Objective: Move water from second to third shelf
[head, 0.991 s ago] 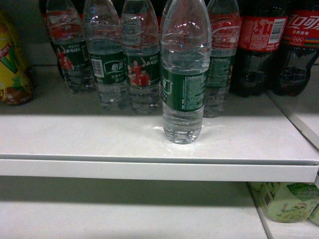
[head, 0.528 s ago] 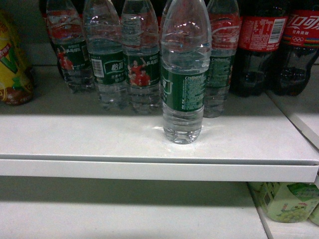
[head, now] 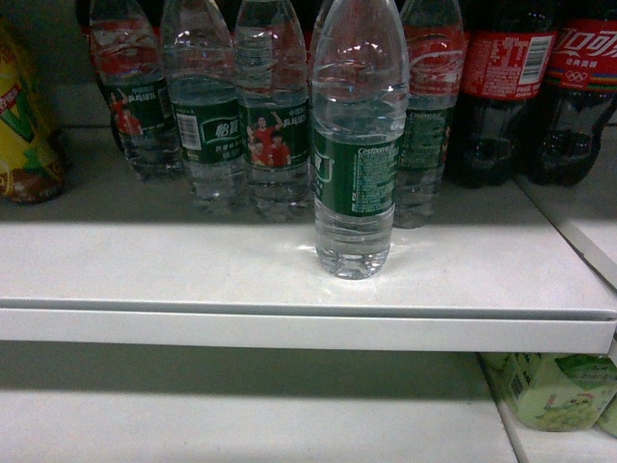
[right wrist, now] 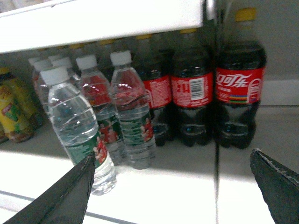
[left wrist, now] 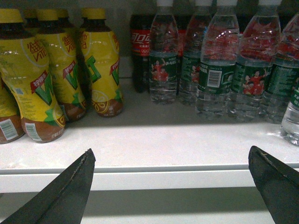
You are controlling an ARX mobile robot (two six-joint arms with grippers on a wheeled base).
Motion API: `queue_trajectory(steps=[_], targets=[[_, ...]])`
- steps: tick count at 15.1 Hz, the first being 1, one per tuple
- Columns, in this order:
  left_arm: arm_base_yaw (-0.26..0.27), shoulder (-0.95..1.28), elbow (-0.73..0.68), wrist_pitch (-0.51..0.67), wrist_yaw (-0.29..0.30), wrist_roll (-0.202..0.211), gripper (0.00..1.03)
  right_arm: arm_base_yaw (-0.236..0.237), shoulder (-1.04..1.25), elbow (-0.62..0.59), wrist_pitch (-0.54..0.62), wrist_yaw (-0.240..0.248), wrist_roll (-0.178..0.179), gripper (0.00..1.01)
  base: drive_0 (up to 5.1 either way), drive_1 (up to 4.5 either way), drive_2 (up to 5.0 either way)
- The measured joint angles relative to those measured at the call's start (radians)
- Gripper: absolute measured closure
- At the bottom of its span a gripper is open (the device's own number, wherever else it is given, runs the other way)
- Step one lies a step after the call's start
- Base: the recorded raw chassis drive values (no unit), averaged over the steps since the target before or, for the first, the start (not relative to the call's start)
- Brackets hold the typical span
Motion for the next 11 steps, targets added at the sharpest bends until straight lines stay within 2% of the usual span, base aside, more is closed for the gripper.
queue_trajectory(steps=[2,4,7,9,11], targets=[[0.0,0.0,0.0,0.0,0.0,0.0,0.05,0.13,0.127,0.018,0.073,0.014,-0.027,0.03,0.0,0.0,0.0],[0.0,0.0,0.0,0.0,0.0,0.0,0.05,0.269,0.299,0.069,0.15,0.064,-0.065,0.03,0.0,0.0,0.0],[0.0,0.0,0.0,0.0,0.0,0.0,0.05,0.389,0.443,0.125,0.2,0.113,-0.089,0.03,0.0,0.0,0.0],[0.0,0.0,0.0,0.0,0.0,0.0,0.05,0.47,0.545,0.179,0.192,0.14,-0.111,0.03,0.0,0.0,0.0],[0.0,0.0,0.0,0.0,0.0,0.0,0.05,0.504,0.614,0.232,0.174,0.183,-0.121,0.03,0.0,0.0,0.0]])
